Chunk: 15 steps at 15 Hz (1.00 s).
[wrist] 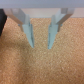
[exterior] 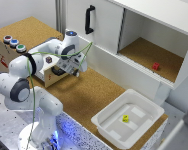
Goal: Go close the drawer
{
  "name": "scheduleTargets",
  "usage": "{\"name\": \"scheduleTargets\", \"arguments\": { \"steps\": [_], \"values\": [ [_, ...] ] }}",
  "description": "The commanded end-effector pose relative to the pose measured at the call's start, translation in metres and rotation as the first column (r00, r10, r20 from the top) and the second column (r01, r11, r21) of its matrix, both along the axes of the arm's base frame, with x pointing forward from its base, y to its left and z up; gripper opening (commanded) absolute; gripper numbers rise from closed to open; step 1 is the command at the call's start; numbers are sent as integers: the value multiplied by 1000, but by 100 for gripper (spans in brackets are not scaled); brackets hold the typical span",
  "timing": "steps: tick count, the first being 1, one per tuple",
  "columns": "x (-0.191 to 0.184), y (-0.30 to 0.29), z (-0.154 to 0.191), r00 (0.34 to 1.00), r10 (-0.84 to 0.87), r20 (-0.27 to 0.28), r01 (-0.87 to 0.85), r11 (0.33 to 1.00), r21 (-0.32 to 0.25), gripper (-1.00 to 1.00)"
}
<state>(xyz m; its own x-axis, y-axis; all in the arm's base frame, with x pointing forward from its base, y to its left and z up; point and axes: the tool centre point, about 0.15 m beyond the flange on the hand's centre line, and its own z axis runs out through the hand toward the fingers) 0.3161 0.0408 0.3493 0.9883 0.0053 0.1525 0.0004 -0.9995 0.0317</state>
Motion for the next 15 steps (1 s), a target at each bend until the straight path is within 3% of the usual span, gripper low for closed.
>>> {"name": "scheduleTargets", "arguments": {
  "steps": [1, 9, 15],
  "values": [
    [25, 40, -13, 1000, 5, -16, -5, 999, -46, -100],
    [48, 103, -19, 994, 104, -16, -104, 995, 10, -100],
    [47, 146, -7, 987, 159, 8, -159, 987, 7, -100]
  ]
}}
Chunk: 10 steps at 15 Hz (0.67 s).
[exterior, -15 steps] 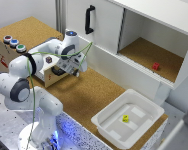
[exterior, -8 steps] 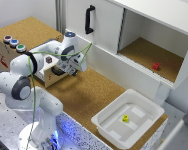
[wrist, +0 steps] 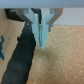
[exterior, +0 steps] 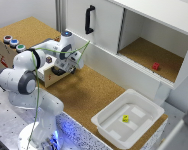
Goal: Go close the drawer
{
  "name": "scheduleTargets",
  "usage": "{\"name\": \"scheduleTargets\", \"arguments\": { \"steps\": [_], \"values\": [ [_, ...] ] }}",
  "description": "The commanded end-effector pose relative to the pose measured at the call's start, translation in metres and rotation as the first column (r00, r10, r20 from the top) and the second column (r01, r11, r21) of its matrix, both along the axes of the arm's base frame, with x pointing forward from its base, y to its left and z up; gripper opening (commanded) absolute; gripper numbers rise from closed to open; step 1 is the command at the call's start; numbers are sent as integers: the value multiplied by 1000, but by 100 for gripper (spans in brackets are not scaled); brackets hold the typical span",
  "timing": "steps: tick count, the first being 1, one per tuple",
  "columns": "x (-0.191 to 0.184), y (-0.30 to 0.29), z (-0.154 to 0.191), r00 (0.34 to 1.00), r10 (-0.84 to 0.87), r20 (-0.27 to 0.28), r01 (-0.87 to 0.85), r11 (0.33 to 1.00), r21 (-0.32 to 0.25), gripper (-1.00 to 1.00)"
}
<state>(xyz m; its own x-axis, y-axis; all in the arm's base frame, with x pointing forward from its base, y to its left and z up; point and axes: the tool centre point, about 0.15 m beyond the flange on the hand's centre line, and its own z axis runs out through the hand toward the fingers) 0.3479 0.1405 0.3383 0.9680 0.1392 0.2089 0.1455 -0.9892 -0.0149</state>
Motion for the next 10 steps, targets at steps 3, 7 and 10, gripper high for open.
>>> {"name": "scheduleTargets", "arguments": {
  "steps": [3, 7, 10],
  "values": [
    [16, 73, 3, 997, 67, -35, -68, 997, -30, -100],
    [23, 108, -2, 989, 147, -33, -147, 989, 3, -100],
    [30, 137, 1, 974, 225, -23, -225, 974, 28, -100]
  ]
}}
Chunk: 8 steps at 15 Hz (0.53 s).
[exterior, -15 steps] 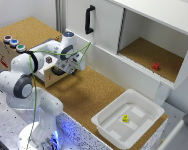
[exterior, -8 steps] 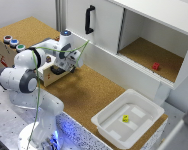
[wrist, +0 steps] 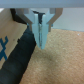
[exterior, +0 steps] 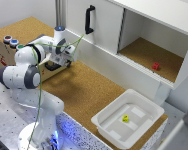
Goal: Go close the drawer
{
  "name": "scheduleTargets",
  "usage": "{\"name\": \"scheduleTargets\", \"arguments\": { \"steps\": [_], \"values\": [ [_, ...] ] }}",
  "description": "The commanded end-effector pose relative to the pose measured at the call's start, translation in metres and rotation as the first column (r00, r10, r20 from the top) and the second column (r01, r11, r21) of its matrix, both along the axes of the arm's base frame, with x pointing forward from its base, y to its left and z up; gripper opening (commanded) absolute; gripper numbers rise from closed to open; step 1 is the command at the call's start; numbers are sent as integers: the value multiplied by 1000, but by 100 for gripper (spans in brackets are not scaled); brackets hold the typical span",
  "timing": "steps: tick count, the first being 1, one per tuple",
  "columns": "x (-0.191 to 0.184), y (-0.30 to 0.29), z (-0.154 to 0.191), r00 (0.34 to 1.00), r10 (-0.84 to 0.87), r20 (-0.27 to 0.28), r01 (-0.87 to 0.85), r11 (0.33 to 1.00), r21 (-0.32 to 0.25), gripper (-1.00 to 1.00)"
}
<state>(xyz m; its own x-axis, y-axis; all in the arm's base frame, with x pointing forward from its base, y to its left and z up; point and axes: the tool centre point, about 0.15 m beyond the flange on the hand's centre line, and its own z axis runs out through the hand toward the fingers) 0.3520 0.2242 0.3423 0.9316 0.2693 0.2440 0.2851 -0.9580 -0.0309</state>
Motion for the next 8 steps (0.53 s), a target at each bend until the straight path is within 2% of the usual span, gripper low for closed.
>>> {"name": "scheduleTargets", "arguments": {
  "steps": [1, 4, 7, 8],
  "values": [
    [27, 62, 1, 993, 106, -44, -106, 994, 0, -100],
    [26, 79, 13, 988, 154, -10, -154, 988, 1, -100],
    [21, 51, 10, 997, 75, -22, -75, 997, -12, -100],
    [18, 40, 10, 999, 49, -15, -49, 998, -36, -100]
  ]
}}
